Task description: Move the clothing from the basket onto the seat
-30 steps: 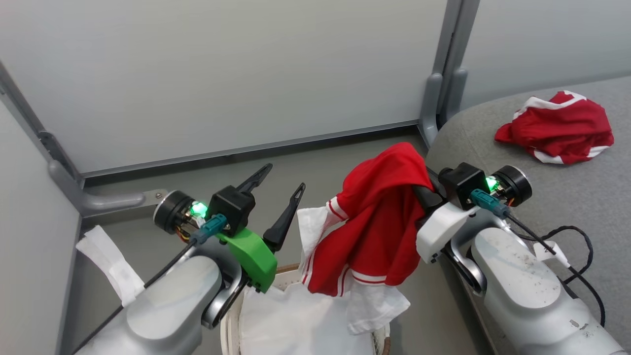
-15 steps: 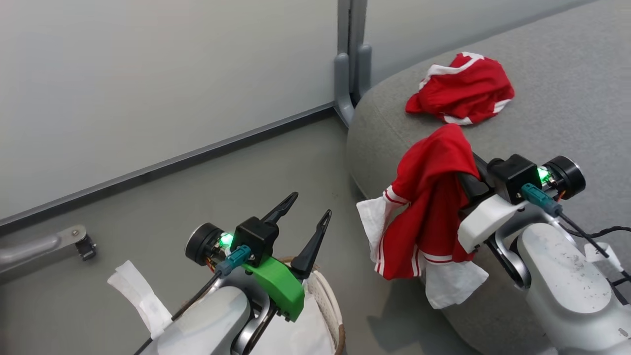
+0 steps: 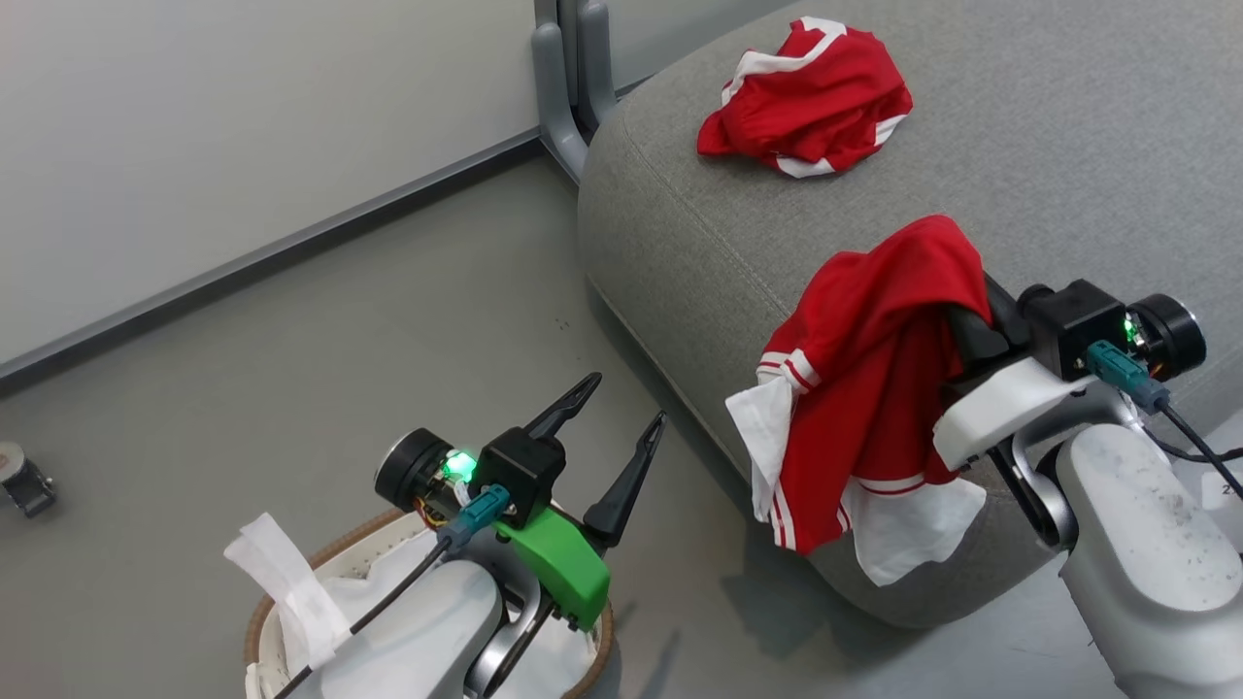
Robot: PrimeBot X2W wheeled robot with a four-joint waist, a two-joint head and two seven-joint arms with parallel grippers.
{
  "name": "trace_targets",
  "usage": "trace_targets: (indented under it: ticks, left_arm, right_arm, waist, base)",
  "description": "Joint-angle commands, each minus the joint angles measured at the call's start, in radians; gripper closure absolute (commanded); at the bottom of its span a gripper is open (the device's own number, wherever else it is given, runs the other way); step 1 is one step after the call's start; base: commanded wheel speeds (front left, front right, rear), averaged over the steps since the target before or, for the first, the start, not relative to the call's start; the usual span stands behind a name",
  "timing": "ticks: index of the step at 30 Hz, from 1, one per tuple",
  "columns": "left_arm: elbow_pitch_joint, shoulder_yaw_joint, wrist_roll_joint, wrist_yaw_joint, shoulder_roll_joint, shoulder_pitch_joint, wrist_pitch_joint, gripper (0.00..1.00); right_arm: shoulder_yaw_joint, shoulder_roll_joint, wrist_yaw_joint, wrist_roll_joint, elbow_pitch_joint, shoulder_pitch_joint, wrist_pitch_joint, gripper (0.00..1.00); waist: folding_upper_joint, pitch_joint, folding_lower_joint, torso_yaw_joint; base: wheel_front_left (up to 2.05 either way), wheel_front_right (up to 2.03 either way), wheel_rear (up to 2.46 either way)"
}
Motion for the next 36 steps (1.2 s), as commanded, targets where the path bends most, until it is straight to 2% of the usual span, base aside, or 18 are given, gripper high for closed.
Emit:
trace_targets:
  ticks: [1,7,9,17,22,26,31,36]
  left_arm:
    - [-0.006,0.008,0.01,-0.001,0.003,-0.016,-0.003,0.0]
    - [-0.029,0.024,0.035,0.008,0.015,-0.032,-0.003,0.0]
    - [-0.041,0.031,0.044,0.01,0.022,-0.048,-0.003,0.0]
    - [-0.092,0.031,0.078,0.026,0.048,-0.102,0.014,0.0]
    - [-0.137,0.023,0.108,0.03,0.067,-0.146,0.036,0.0]
    - [-0.168,0.01,0.126,0.019,0.075,-0.178,0.049,0.0]
    - [-0.187,-0.004,0.147,0.018,0.066,-0.208,0.056,0.0]
    - [-0.19,-0.004,0.154,0.025,0.09,-0.215,0.067,0.0]
  right_arm:
    - [0.003,-0.006,-0.001,0.007,0.002,-0.034,0.0,1.0]
    - [-0.005,-0.059,-0.001,0.027,0.036,-0.204,0.025,1.0]
    - [-0.011,-0.111,-0.001,0.04,0.059,-0.33,0.049,1.0]
    - [-0.058,-0.28,-0.001,0.107,0.136,-0.666,0.168,1.0]
    - [-0.118,-0.387,-0.001,0.085,0.164,-0.823,0.232,1.0]
    - [-0.162,-0.442,-0.001,0.073,0.219,-0.901,0.244,1.0]
    - [-0.243,-0.471,-0.001,0.05,0.346,-0.886,0.206,1.0]
    - [-0.32,-0.413,-0.001,0.009,0.491,-0.83,0.127,1.0]
  waist:
    - [0.0,0.05,0.0,-0.002]
    - [0.0,0.115,0.0,0.04]
    - [0.0,0.154,0.0,0.07]
    - [0.0,0.285,0.0,0.163]
    - [0.0,0.384,0.0,0.224]
    - [0.0,0.453,0.0,0.276]
    - [0.0,0.509,0.0,0.335]
    - [0.0,0.546,0.0,0.344]
  base:
    - [0.0,0.0,0.0]
    - [0.0,0.0,0.0]
    - [0.0,0.0,0.0]
    - [0.0,0.0,0.0]
    - [0.0,0.0,0.0]
    - [0.0,0.0,0.0]
    - [0.0,0.0,0.0]
    - [0.0,0.0,0.0]
